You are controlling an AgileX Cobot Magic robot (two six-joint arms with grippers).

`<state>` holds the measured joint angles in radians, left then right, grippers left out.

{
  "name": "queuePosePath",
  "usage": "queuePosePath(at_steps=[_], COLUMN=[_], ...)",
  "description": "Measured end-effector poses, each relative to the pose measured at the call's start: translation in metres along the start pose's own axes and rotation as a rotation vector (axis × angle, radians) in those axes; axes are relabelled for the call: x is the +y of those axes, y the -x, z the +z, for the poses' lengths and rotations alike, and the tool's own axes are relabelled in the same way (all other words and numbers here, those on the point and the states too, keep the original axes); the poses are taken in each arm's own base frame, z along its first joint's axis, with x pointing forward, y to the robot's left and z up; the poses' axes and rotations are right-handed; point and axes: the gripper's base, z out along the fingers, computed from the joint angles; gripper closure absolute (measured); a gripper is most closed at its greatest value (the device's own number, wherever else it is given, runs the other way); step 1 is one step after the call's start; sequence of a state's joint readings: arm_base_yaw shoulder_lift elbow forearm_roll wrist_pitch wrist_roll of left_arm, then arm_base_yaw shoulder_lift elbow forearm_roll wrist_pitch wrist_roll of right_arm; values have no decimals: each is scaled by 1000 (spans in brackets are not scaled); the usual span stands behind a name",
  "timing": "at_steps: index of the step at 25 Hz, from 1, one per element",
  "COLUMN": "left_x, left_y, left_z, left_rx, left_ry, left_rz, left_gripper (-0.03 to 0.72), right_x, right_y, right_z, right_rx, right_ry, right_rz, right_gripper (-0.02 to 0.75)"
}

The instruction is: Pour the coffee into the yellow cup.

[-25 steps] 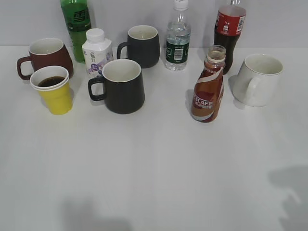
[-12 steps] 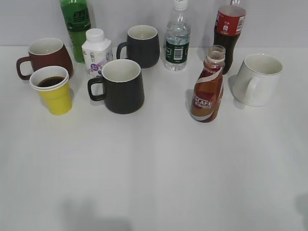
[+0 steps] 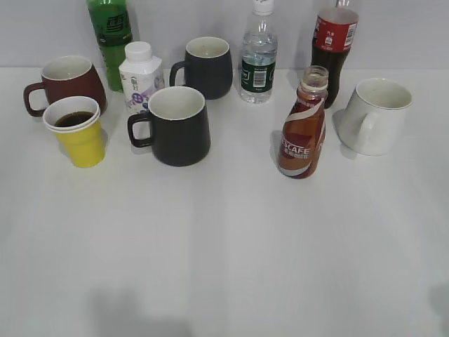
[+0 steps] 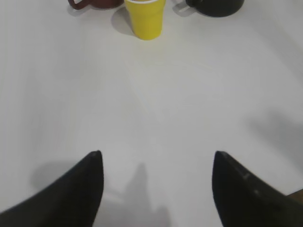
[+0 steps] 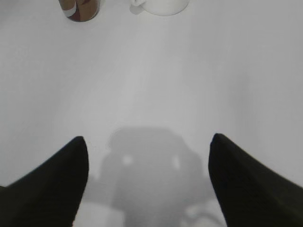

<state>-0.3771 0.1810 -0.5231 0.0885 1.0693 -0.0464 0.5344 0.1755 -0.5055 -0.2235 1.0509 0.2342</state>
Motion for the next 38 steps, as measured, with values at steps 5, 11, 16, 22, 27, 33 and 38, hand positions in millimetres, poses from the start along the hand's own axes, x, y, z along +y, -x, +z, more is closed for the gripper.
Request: queuePosePath(at_steps=[5, 11, 16, 22, 27, 33, 38], left_x=[0, 0, 2, 5, 3, -1, -1], left_y=[0, 0, -1, -5, -12, -18, -19], left_z=[0, 0, 0, -7, -17, -26, -26], left_rx=[0, -1, 4, -28, -101, -170, -171], left_ry=[2, 2, 85, 235, 295, 307, 307], left_rz=[1, 1, -57, -160, -191, -190, -190], left_gripper=[165, 176, 180, 185, 186, 186, 188], right_x=[0, 0, -4, -7, -5, -3, -3], right_y=[0, 0, -2, -6, -14, -19, -19], right_z=[0, 0, -2, -10, -22, -30, -30], right_rx=[0, 1, 3, -30, -118, -177, -178], right_ry=[0, -10, -147, -308, -360, -360, -359], right_rz=[-1, 8, 104, 219, 255, 255, 255], right_gripper=[147, 147, 147, 147, 147, 147, 148])
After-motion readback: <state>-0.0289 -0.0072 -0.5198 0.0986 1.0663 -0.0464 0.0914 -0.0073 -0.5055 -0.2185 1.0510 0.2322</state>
